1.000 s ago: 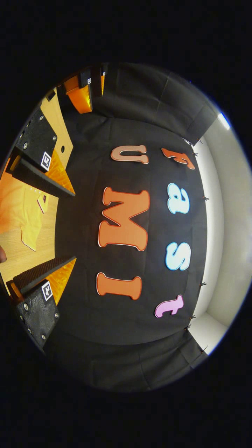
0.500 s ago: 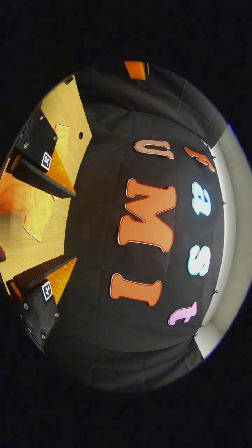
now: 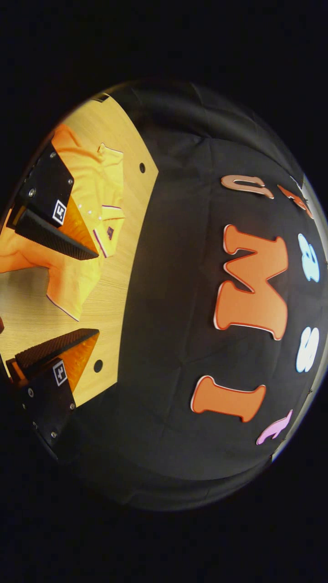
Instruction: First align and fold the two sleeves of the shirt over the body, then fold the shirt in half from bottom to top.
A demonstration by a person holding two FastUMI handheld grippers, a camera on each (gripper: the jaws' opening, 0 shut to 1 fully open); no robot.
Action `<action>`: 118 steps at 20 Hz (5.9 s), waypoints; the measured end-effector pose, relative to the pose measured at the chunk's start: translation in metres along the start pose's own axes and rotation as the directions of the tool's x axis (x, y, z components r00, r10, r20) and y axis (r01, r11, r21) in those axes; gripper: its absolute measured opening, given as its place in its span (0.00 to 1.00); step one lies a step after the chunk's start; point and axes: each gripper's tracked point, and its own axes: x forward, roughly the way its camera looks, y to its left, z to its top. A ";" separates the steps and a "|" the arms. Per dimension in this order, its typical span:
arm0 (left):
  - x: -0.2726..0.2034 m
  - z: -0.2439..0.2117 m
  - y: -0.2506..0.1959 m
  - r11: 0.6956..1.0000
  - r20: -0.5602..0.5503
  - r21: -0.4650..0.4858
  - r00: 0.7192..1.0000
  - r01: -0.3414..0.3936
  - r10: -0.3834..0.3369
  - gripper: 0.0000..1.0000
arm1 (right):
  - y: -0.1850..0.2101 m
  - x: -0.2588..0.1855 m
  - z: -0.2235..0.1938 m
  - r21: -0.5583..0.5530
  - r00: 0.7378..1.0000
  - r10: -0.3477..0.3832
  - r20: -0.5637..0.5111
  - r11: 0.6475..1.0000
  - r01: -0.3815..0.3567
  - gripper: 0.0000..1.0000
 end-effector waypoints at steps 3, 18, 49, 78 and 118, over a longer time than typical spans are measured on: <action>0.003 -0.013 0.007 0.999 -0.040 -0.027 0.999 -0.037 0.036 0.97 | -0.007 0.025 -0.020 0.023 0.996 0.009 -0.086 1.000 -0.007 0.91; 0.032 -0.073 0.013 0.990 -0.208 -0.005 0.968 -0.141 0.137 0.97 | -0.030 0.117 -0.128 0.136 0.773 0.081 -0.629 0.991 0.007 0.87; 0.013 -0.104 0.016 0.980 -0.333 0.074 0.921 -0.186 0.200 0.99 | 0.046 0.141 -0.092 0.342 0.668 0.355 -0.654 0.926 -0.157 0.05; 0.234 -0.348 0.033 0.980 -0.843 -0.195 0.504 0.042 -0.189 0.98 | 0.045 0.008 0.037 0.292 0.972 0.103 -0.213 0.956 -0.038 0.94; 0.254 -0.269 -0.171 0.830 -0.785 -0.274 0.386 0.487 -0.485 0.65 | -0.028 -0.092 -0.020 0.288 0.977 -0.023 -0.211 0.954 0.085 0.95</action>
